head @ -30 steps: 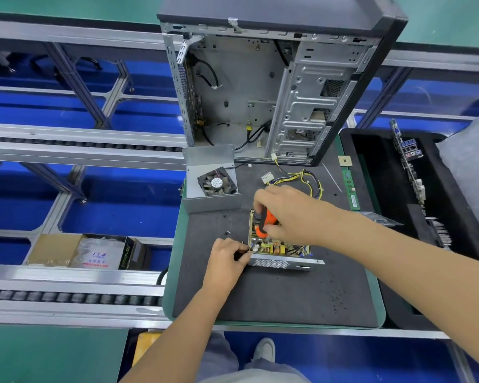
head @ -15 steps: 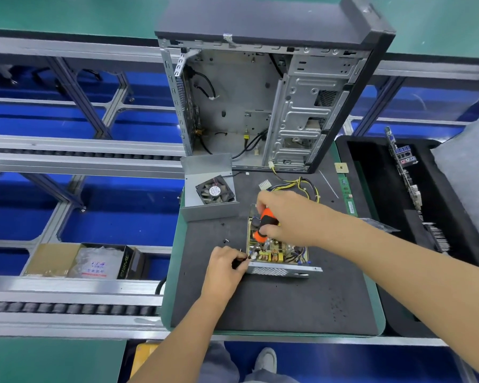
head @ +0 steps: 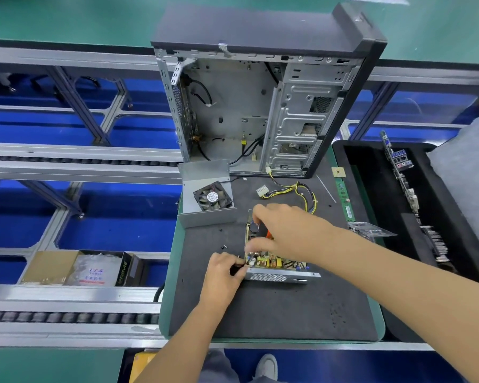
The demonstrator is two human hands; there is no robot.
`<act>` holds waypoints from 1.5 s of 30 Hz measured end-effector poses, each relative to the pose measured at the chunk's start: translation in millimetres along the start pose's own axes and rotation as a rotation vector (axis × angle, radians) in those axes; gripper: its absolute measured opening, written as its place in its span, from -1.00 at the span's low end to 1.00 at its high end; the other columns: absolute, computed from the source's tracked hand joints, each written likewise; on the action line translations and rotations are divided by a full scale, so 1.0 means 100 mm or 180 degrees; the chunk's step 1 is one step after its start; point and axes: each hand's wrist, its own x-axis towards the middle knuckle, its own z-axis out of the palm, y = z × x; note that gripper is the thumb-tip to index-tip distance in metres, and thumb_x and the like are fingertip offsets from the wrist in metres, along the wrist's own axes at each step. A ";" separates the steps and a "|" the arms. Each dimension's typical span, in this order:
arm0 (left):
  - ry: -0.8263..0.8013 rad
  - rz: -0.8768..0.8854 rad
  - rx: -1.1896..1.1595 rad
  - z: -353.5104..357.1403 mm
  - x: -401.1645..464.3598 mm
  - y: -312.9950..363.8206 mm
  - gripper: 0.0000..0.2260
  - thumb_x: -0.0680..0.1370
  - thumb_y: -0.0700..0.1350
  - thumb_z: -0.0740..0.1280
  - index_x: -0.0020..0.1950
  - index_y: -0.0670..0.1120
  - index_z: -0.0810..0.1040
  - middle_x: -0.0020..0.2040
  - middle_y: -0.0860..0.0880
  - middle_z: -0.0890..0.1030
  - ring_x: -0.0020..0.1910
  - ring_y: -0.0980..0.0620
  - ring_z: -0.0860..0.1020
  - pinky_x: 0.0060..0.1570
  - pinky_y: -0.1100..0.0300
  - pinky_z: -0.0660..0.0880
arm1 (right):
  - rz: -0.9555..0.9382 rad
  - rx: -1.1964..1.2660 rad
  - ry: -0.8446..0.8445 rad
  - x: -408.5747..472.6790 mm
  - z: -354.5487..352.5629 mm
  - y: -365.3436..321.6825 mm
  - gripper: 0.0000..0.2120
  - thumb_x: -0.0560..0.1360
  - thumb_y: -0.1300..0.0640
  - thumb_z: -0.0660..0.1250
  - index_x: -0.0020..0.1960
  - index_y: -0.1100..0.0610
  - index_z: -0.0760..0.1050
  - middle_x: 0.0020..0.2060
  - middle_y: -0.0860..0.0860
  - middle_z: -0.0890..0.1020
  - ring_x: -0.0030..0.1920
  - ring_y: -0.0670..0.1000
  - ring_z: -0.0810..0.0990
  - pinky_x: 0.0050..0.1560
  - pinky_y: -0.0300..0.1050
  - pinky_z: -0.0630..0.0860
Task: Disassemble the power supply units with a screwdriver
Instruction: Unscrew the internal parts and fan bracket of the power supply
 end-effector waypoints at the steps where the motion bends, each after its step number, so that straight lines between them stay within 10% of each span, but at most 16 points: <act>1: -0.0013 -0.0016 0.0015 0.00 0.00 0.00 -0.87 0.49 -0.14 0.51 0.02 -0.11 0.70 -0.11 0.05 0.61 -0.01 0.07 0.43 0.01 0.28 0.41 | 0.0026 -0.0210 0.0082 0.01 0.03 -0.01 -0.49 0.49 -0.38 0.20 0.11 0.06 0.31 -0.05 0.02 0.53 -0.08 0.16 0.53 -0.21 -0.01 0.35; 8: -0.0041 -0.0019 0.0019 0.00 0.01 0.00 -0.86 0.50 -0.15 0.50 0.03 -0.14 0.70 -0.10 0.00 0.61 0.01 0.04 0.44 0.01 0.26 0.42 | -0.0473 0.0378 0.0295 0.00 0.02 -0.11 -0.66 0.46 0.04 0.40 0.19 -0.04 0.38 0.02 -0.09 0.58 0.04 0.04 0.49 -0.10 -0.07 0.39; 12: -0.0008 0.0001 0.0052 -0.01 0.01 0.01 -0.89 0.49 -0.16 0.50 -0.03 -0.17 0.68 -0.18 0.06 0.53 -0.06 0.07 0.38 -0.09 0.37 0.28 | -0.0061 0.0384 0.0079 -0.01 0.00 -0.07 -0.48 0.29 -0.27 0.51 0.02 0.03 0.40 -0.21 -0.05 0.53 -0.17 0.07 0.49 -0.41 -0.15 0.23; 15: -0.0037 -0.0019 0.0080 0.00 0.01 0.01 -0.88 0.51 -0.16 0.49 0.01 -0.15 0.68 -0.14 0.02 0.57 -0.04 0.04 0.40 -0.06 0.31 0.35 | 0.0151 -0.0636 0.0463 -0.01 0.03 -0.08 -0.30 0.33 -0.58 0.14 -0.07 0.08 0.32 -0.39 0.01 0.37 -0.29 0.17 0.46 -0.44 -0.09 0.12; 23: -0.0037 -0.0035 0.0032 0.00 0.01 0.00 -0.87 0.51 -0.14 0.49 0.04 -0.13 0.70 -0.10 0.00 0.60 -0.01 0.07 0.43 -0.02 0.29 0.41 | -0.0171 0.0048 0.0161 -0.03 -0.07 -0.11 -0.67 0.45 -0.07 0.34 0.08 0.01 0.28 -0.08 -0.03 0.43 0.03 0.11 0.47 -0.32 -0.16 0.20; 28: -0.0033 -0.0041 0.0026 0.00 0.01 0.00 -0.87 0.51 -0.14 0.50 0.03 -0.13 0.69 -0.10 0.00 0.60 -0.01 0.08 0.42 0.00 0.29 0.40 | 0.0219 -0.0546 0.0236 -0.03 -0.04 -0.14 -0.37 0.47 -0.45 0.11 0.15 0.10 0.38 -0.10 0.09 0.53 -0.04 0.20 0.52 -0.21 -0.02 0.31; 33: -0.0025 -0.0024 0.0065 0.01 0.01 -0.01 -0.86 0.51 -0.13 0.49 0.04 -0.12 0.69 -0.11 0.04 0.59 -0.01 0.10 0.39 -0.01 0.38 0.33 | -0.0135 -0.0395 0.0164 -0.03 -0.07 -0.15 -0.67 0.50 -0.01 0.32 0.17 0.04 0.28 -0.08 0.00 0.39 0.04 0.14 0.50 -0.19 -0.05 0.33; 38: -0.0017 0.0011 0.0027 0.01 0.01 -0.02 -0.88 0.49 -0.17 0.50 0.01 -0.15 0.69 -0.11 0.01 0.61 0.00 0.03 0.44 0.03 0.28 0.41 | 0.0161 -0.0781 0.0338 -0.03 -0.02 -0.10 -0.48 0.51 -0.40 0.11 0.05 0.06 0.21 -0.22 0.07 0.53 -0.11 0.18 0.58 -0.36 -0.06 0.25; 45: -0.0071 0.0000 0.0032 0.01 0.00 -0.02 -0.86 0.50 -0.15 0.49 0.04 -0.13 0.69 -0.09 0.02 0.61 0.00 0.07 0.43 0.03 0.27 0.41 | -0.0289 0.0120 -0.0068 -0.02 -0.03 -0.12 -0.70 0.53 0.04 0.32 0.16 0.00 0.26 0.03 -0.02 0.43 0.03 0.08 0.37 -0.02 -0.01 0.39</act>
